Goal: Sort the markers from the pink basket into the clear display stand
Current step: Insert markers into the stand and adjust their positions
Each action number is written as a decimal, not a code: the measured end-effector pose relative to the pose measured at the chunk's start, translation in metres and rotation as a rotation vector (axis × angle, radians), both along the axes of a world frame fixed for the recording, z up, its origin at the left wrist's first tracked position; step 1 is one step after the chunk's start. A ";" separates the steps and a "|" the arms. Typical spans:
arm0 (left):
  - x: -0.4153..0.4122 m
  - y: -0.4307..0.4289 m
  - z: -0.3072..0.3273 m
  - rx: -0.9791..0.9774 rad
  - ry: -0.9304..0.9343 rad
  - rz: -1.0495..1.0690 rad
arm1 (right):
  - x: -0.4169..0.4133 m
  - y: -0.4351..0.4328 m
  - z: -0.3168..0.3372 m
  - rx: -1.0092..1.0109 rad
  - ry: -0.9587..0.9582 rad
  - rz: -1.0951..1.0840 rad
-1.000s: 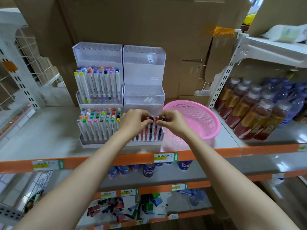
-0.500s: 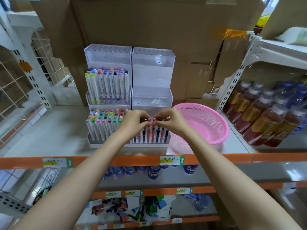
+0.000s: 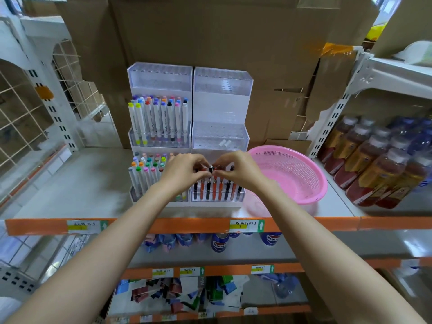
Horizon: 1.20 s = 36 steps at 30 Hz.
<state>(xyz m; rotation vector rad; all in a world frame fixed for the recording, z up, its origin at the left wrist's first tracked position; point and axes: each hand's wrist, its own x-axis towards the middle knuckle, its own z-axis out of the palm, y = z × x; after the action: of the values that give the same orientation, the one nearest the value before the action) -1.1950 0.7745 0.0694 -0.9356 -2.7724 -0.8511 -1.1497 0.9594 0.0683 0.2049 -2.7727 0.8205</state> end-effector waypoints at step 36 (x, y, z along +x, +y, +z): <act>0.009 -0.087 -0.024 0.095 0.438 0.286 | -0.011 -0.080 0.010 0.487 0.084 0.055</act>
<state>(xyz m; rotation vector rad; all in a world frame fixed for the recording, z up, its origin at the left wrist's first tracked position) -1.1859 0.6879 0.0450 -0.5998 -2.3852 -0.6348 -1.1608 0.8789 0.0787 0.3902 -2.8470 0.1266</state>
